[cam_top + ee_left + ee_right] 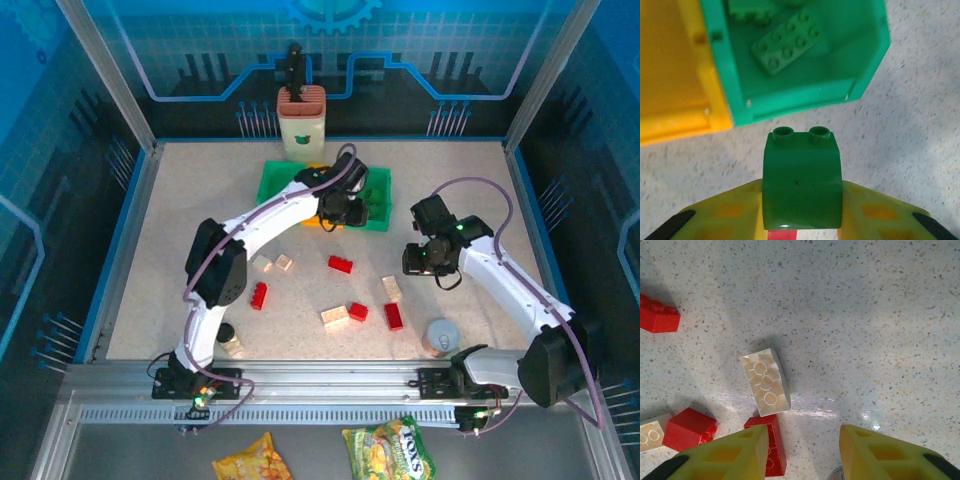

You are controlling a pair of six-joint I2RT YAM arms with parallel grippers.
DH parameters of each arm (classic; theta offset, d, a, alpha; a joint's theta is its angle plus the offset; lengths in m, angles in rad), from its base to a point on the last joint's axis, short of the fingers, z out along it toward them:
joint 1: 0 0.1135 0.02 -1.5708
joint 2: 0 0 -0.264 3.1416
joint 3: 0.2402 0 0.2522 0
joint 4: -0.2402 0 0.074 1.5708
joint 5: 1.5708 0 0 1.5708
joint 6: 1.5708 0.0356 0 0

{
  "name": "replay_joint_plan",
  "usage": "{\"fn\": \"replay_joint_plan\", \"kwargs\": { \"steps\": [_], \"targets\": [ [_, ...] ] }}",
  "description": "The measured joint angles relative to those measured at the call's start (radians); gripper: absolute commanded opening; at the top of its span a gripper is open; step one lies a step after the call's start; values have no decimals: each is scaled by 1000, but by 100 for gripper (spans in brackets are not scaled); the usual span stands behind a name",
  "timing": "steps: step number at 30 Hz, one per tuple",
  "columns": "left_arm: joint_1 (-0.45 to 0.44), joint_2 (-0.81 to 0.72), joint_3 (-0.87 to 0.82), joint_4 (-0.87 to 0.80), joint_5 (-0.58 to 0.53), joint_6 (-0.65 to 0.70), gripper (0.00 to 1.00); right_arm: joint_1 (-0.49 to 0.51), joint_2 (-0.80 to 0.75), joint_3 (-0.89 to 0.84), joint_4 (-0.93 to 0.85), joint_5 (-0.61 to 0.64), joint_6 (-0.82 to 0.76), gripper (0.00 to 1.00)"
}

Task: Sort the legos into containers by color
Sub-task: Place the lego in the container.

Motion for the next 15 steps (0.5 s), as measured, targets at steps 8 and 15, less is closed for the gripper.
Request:
{"fn": "replay_joint_plan", "kwargs": {
  "steps": [8,15],
  "targets": [
    [-1,180,243,-5,-44,32,35,-5,-10,0,-4,0,-1,43],
    [1,341,433,-8,-71,34,34,-5,-30,-2,-5,0,-3,43]
  ]
}}
